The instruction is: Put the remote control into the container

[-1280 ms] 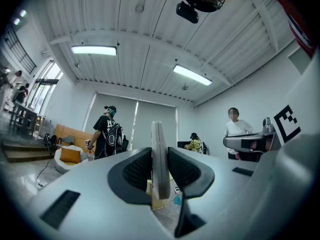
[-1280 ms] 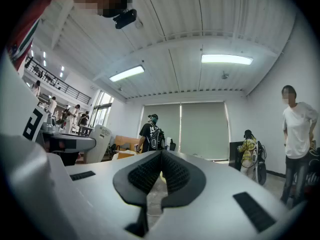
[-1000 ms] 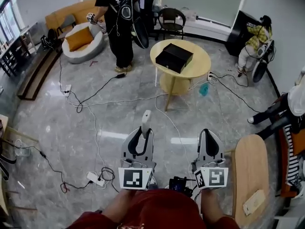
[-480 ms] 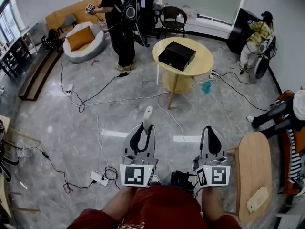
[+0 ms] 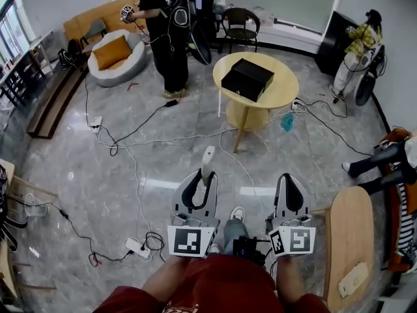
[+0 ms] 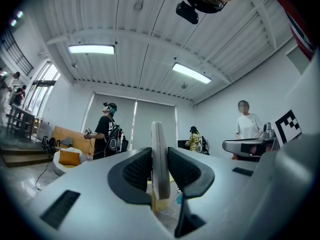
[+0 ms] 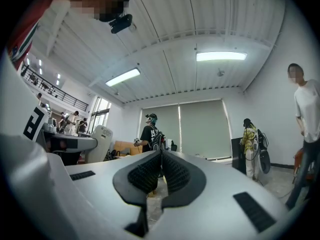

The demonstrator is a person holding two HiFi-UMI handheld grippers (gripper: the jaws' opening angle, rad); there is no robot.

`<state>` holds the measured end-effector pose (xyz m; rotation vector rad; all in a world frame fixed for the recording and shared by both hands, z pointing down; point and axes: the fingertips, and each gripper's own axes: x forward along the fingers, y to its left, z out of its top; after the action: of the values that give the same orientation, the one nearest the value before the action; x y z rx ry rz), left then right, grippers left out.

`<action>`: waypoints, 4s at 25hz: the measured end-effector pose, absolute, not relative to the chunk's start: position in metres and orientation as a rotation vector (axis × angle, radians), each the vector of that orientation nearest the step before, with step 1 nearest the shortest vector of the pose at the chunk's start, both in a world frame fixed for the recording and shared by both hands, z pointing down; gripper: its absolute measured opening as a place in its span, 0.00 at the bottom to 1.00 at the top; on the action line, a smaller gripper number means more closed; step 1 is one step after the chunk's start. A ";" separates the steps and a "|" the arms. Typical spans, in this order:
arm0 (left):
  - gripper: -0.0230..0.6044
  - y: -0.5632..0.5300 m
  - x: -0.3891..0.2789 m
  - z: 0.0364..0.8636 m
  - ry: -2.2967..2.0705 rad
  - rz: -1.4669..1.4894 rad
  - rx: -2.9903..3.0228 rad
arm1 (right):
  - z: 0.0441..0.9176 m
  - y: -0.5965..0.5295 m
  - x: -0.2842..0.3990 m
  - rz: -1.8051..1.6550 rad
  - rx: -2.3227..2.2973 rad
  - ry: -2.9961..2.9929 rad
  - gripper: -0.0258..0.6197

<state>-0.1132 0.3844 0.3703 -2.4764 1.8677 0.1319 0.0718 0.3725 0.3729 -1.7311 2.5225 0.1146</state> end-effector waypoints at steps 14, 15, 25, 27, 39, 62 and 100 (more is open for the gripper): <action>0.21 0.248 -0.089 0.355 1.942 0.186 -2.437 | 0.366 0.222 0.091 0.080 -1.652 2.574 0.08; 0.21 0.238 -0.086 0.354 1.950 0.181 -2.433 | 0.365 0.211 0.093 0.080 -1.641 2.581 0.08; 0.21 0.143 -0.042 0.347 1.978 0.141 -2.413 | 0.358 0.108 0.128 0.084 -1.547 2.612 0.08; 0.21 0.130 -0.031 0.349 1.978 0.139 -2.414 | 0.357 0.095 0.139 0.084 -1.536 2.612 0.08; 0.21 0.076 0.013 0.352 1.979 0.084 -2.381 | 0.369 0.050 0.194 0.033 -1.546 2.566 0.08; 0.21 -0.068 -0.031 0.385 1.933 0.069 -2.480 | 0.389 -0.080 0.143 0.096 -1.647 2.582 0.08; 0.21 -0.326 -0.061 0.427 1.758 -0.123 -2.742 | 0.372 -0.323 0.102 0.118 -1.818 2.475 0.08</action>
<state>-0.0613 -0.3263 0.4265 -2.7425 1.7576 -0.1233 0.1024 -0.3226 0.3724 -1.8179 2.4753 0.1178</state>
